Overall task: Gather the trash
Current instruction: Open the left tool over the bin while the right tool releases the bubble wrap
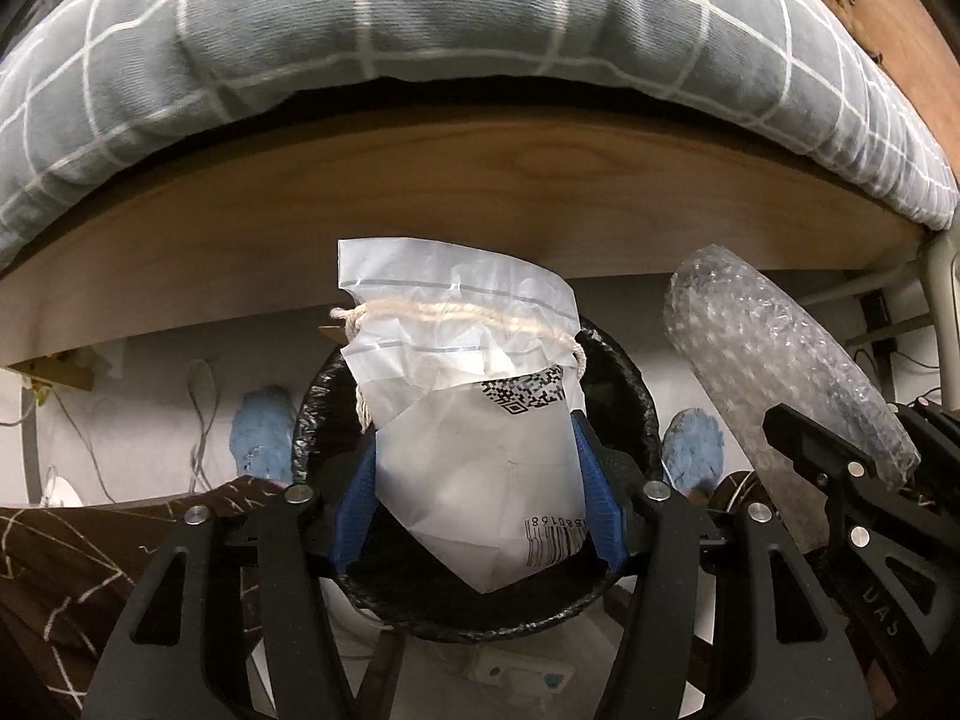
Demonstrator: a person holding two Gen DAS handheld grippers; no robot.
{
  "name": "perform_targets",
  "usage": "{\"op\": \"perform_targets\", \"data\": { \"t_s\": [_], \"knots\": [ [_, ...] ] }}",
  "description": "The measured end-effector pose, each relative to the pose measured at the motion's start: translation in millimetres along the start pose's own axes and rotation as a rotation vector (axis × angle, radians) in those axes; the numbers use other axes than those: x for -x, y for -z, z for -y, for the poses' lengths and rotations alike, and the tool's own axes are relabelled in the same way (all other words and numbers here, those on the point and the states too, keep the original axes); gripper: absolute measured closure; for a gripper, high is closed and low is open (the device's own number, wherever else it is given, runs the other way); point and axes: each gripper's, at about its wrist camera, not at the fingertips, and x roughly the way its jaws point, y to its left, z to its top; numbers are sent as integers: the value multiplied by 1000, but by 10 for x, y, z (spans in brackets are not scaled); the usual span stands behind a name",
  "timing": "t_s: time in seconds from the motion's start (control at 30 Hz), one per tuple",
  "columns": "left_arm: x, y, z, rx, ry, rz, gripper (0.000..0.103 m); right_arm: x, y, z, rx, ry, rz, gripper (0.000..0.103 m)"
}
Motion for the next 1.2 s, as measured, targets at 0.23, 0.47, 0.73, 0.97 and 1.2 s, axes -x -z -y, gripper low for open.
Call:
{"op": "perform_targets", "data": {
  "t_s": [0.23, 0.47, 0.73, 0.97, 1.2],
  "knots": [
    [78, 13, -140, 20, -16, 31, 16, -34, -133, -148, 25, -25, -1, 77],
    [200, 57, -442, 65, -53, 84, 6, -13, -241, -385, 77, -41, -1, 77],
    [236, 139, -768, 137, -70, 94, 6, -118, -279, -715, 134, -54, -48, 77],
    [241, 199, -924, 169, -79, 94, 6, -159, -290, -833, 158, -57, -60, 74],
    [282, 184, -926, 159, -77, 105, 6, -127, -279, -804, 159, -28, -27, 60]
  ]
}}
